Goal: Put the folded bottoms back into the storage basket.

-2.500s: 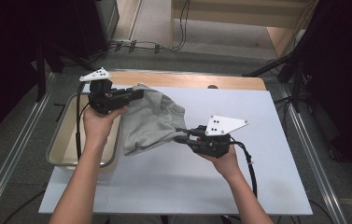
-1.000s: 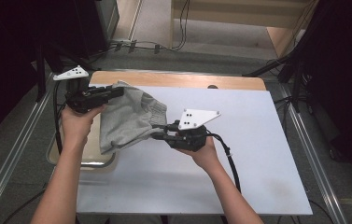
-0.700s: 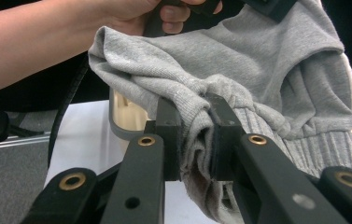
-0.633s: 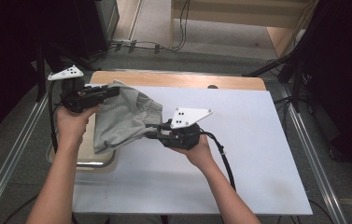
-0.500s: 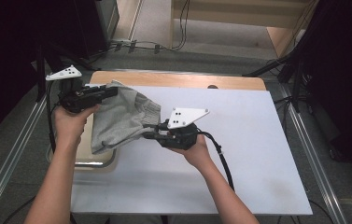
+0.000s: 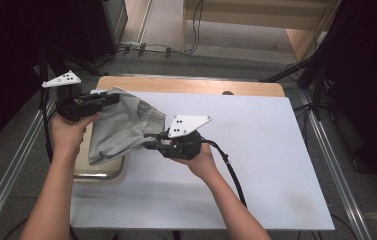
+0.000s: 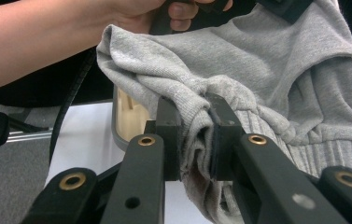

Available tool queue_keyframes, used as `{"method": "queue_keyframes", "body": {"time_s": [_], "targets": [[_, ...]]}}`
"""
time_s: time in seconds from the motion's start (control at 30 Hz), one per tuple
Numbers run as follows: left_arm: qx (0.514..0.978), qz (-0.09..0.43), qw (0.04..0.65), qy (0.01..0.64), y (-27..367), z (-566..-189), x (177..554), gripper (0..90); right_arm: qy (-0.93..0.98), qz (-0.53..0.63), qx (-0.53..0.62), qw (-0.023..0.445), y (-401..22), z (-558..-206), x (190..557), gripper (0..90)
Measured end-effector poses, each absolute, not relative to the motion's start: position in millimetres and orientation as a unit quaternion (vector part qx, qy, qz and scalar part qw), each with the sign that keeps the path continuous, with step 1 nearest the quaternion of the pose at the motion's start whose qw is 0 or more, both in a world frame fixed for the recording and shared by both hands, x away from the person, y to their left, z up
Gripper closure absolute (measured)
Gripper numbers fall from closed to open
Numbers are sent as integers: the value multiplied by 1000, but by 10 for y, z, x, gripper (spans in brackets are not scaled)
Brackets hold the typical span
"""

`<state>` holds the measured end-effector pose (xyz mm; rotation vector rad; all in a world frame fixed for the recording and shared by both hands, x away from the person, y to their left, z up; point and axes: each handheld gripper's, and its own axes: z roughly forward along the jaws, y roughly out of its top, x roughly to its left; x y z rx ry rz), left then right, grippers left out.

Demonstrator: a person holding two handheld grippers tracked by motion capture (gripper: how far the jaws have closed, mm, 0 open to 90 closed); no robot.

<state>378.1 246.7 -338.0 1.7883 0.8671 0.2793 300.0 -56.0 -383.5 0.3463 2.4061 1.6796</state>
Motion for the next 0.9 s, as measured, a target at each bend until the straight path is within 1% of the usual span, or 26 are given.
{"method": "queue_keyframes", "body": {"time_s": [0.9], "targets": [[743, 135, 538, 374, 2914, -3384, 3790, 746, 820, 557, 100, 86, -104, -3792, 3120, 755]]}}
